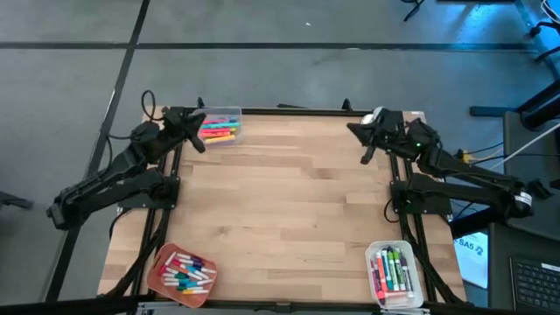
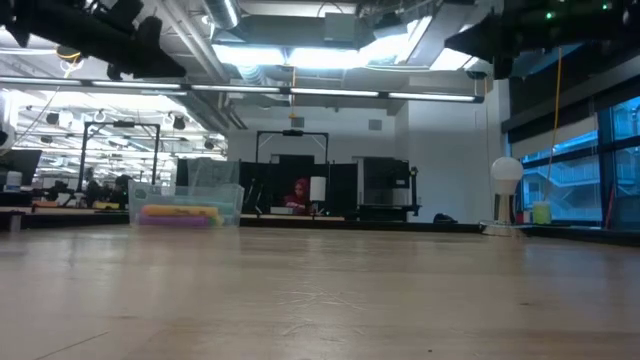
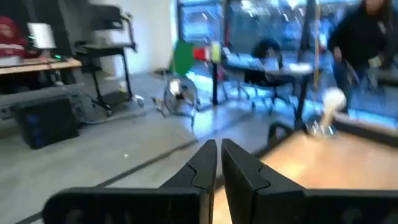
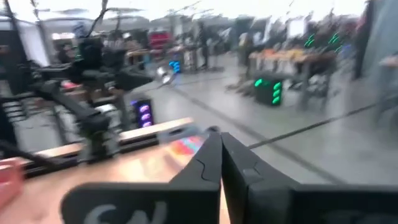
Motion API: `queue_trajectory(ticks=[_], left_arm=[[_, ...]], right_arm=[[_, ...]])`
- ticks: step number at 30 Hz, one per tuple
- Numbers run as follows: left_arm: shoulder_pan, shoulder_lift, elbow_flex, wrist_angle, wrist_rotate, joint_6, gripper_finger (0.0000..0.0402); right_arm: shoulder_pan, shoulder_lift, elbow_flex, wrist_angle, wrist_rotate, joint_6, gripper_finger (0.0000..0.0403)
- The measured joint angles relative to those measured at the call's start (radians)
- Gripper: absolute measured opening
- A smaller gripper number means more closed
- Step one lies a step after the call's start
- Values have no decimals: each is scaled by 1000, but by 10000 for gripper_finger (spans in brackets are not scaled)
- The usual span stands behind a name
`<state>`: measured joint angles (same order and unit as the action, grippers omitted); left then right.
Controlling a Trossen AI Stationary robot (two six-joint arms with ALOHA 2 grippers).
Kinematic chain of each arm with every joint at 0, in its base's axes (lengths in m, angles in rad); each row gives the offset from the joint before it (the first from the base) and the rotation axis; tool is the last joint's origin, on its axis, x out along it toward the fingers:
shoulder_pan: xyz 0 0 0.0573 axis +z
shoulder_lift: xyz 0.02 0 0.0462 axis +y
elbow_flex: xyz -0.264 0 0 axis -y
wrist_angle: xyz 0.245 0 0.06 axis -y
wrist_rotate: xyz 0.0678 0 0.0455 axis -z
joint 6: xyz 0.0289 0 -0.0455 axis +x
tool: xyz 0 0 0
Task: Pick & Place Markers
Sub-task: Return to Home Position
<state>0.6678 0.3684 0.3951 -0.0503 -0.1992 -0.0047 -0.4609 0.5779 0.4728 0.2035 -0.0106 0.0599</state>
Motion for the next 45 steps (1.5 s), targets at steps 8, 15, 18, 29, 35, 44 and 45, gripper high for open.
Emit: queue_trajectory(ticks=[8, 15, 18, 29, 35, 44, 45], left_arm=[[125, -24, -70, 103, 71, 8, 2], [290, -23, -112, 106, 230, -16, 2], [366, -23, -113, 114, 273, -16, 1], [572, -30, -113, 230, 470, -54, 2], [628, -51, -113, 227, 511, -103, 1], [602, -165, -113, 160, 700, -192, 1], [585, -187, -113, 118, 700, -183, 2]], right_arm=[[-77, -12, -92, 145, -37, -49, 1], [-159, 46, -161, 217, -70, 1, 1], [-192, 72, -195, 318, -70, -8, 1], [-377, 117, -344, 542, -155, 101, 0], [-410, 70, -293, 557, -535, 182, 0], [-390, -142, -131, 3, -598, -32, 0], [-390, -169, -139, -40, -586, -42, 0]])
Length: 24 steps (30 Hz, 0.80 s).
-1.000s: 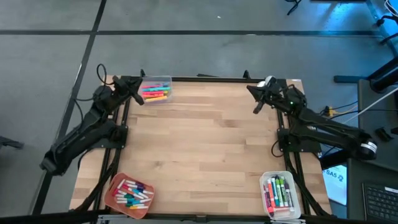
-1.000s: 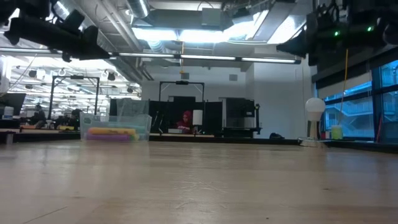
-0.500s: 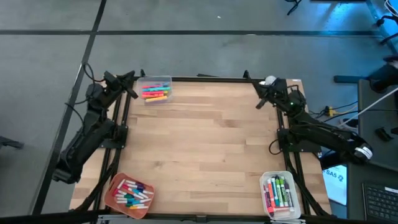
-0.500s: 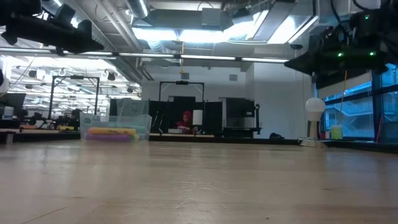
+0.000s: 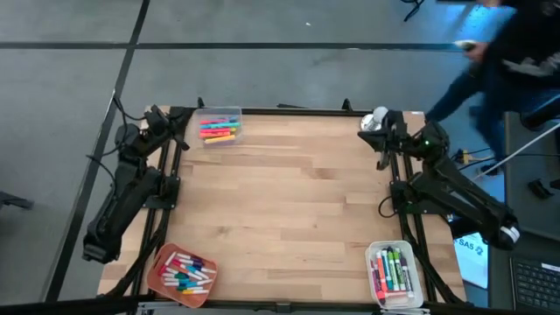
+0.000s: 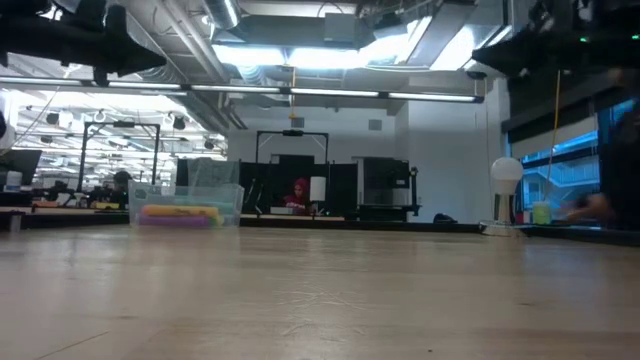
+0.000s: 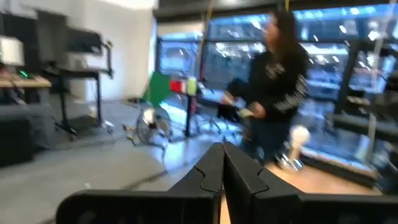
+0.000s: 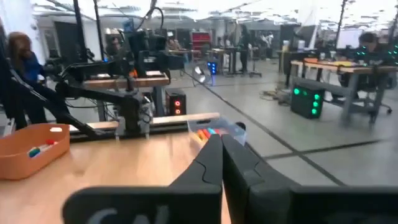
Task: Pick & Place Markers
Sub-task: Return to Home Position
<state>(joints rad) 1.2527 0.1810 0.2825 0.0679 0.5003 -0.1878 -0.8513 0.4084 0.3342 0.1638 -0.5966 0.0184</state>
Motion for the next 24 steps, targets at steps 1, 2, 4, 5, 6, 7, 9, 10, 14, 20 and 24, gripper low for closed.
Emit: queue_trajectory(ticks=[1, 2, 4, 5, 6, 7, 9, 10, 14, 20, 24], left_arm=[[-18, -25, 0, -48, -1, 12, 2], [-37, -49, 0, -87, -6, 25, 2], [-75, -99, 0, -150, -30, 47, 2], [-94, -122, 0, -175, -54, 55, 1], [-111, -144, 0, -194, -80, 63, 1], [-127, -164, -2, -201, -108, 71, 1], [-153, -180, -11, -198, -143, 84, 2], [-161, -180, -16, -206, -149, 92, 3], [-180, -180, -52, -203, -144, 109, 1], [-210, -180, -144, -114, -135, 7, 2], [-249, -181, -172, -42, -200, 1, 1]], right_arm=[[0, -26, -14, -24, 5, 4, 0], [3, -48, -32, -35, 3, 22, 0], [15, -87, -70, -34, -5, 68, 0], [24, -105, -88, -35, -2, 82, 0], [34, -120, -104, -36, 2, 88, 0], [43, -133, -118, -36, 4, 89, 0], [54, -153, -145, -34, 24, 85, 0], [58, -160, -160, -34, 28, 81, 0], [58, -188, -211, -28, 32, 80, 0], [58, -212, -311, 74, 29, 154, 0], [62, -209, -328, 89, 58, 184, 0]])
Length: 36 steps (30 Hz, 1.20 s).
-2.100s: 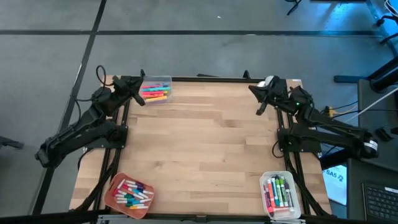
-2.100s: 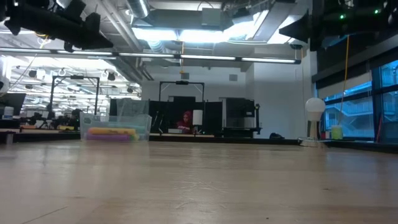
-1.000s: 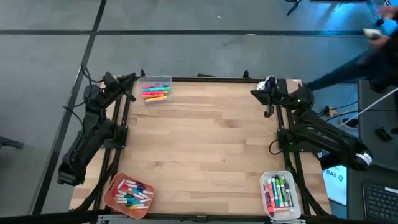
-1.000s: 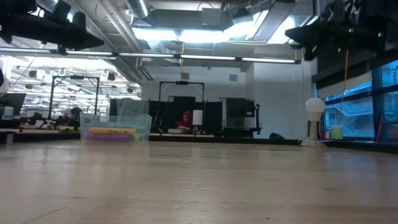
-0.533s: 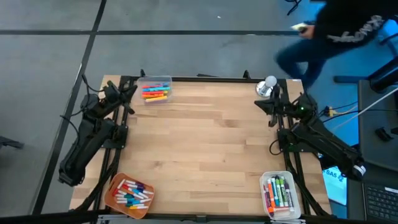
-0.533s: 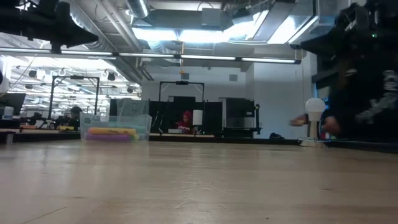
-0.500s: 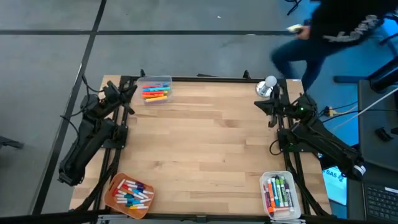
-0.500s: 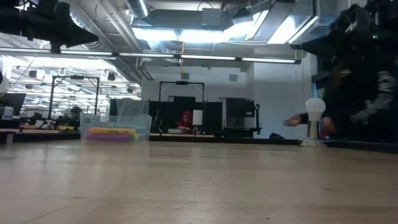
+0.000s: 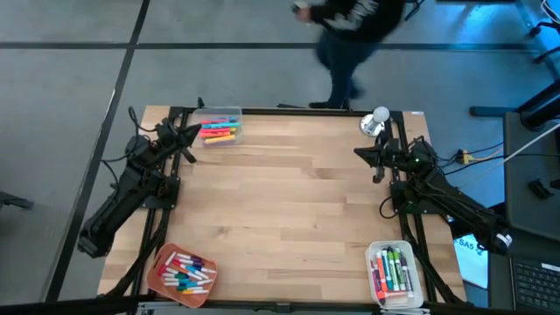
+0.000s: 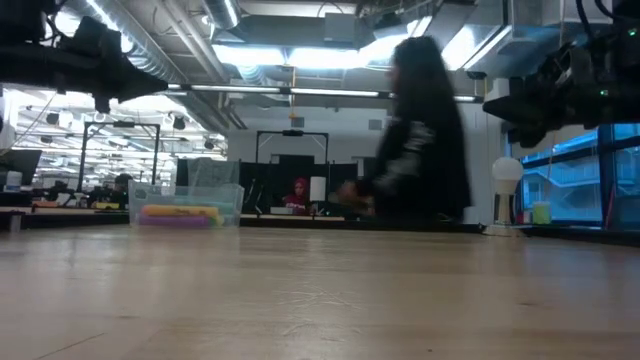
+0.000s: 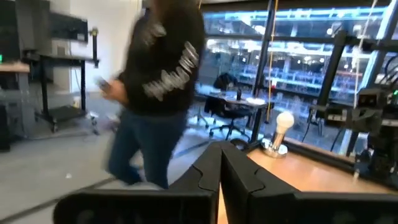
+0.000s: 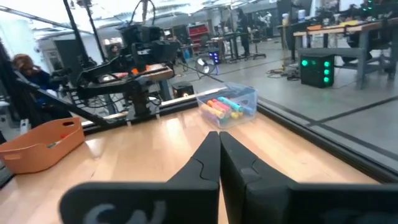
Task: Pick & Place Markers
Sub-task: Return to Home Position
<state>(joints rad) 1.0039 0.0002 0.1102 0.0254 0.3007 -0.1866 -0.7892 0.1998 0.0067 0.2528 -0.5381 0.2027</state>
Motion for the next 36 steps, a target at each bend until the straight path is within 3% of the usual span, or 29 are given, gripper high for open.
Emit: queue_trajectory(ticks=[5, 14, 19, 23, 26, 32, 36], left_arm=[[-81, 2, -100, 84, -55, -63, 2], [-348, 17, -102, 54, -239, -29, 2], [-534, 17, -102, 54, -265, -55, 2], [-657, 6, -74, -10, -348, 119, 2], [-691, 0, -2, -107, -411, 230, 1], [-678, 0, 64, -287, -335, 252, 1], [-674, 0, 19, -193, -263, 246, 2]], right_arm=[[25, 9, 0, -3, 2, -9, 0], [148, 9, 0, 5, 4, -1, 0], [197, 9, 0, 28, 13, -57, 0], [205, 9, 0, 26, -8, -61, 0], [205, -8, 1, 21, -64, -56, 0], [172, -48, 1, -59, -29, -190, 0], [131, -53, 1, -102, -20, -226, 0]])
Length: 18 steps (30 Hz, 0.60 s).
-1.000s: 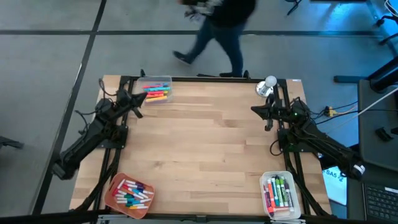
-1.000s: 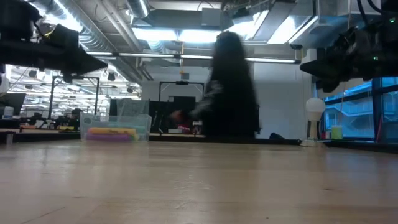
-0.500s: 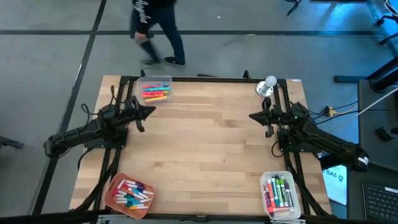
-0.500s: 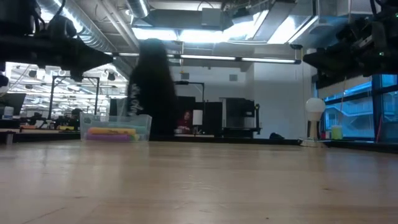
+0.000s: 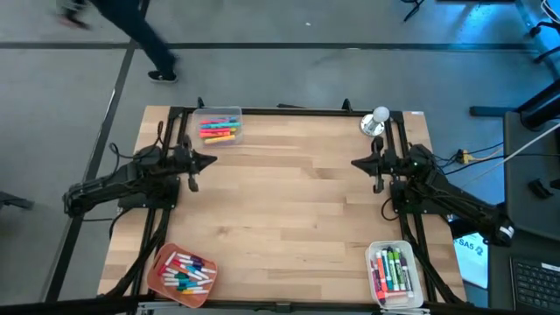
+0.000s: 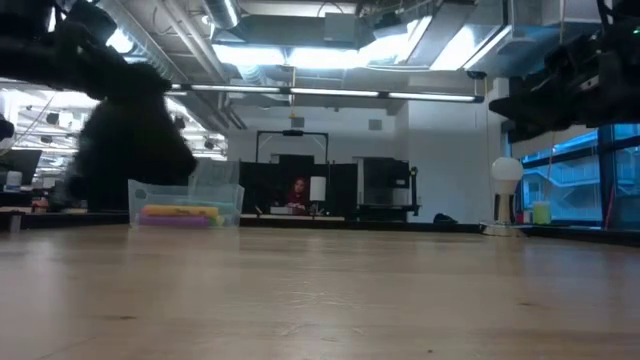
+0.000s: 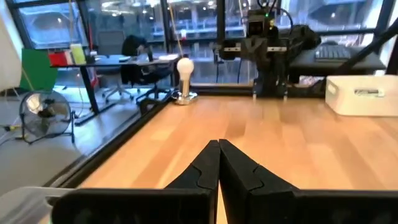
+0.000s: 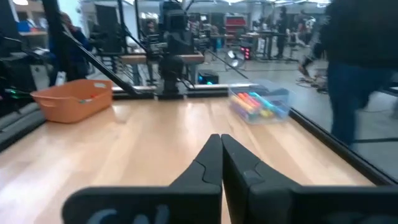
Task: Pick & Place Markers
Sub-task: Return to Home Position
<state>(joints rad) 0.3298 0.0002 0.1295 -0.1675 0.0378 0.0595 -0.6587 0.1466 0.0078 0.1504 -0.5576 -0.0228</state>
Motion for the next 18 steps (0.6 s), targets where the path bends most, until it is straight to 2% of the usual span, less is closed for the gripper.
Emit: queue_trajectory(ticks=[4, 11, 15, 18], left_arm=[[0, 0, -108, 205, 6, -45, 1], [-1, 0, -121, 208, 38, -48, 2], [-1, 0, -121, 198, 52, -46, 1], [-1, 4, -121, 198, 51, -46, 4]], right_arm=[[-30, 0, 0, 4, -18, -9, 0], [-37, 0, 0, 1, -29, 27, 1], [-38, 0, 0, -16, 66, 122, 14], [-38, 1, 0, -27, 101, 148, 26]])
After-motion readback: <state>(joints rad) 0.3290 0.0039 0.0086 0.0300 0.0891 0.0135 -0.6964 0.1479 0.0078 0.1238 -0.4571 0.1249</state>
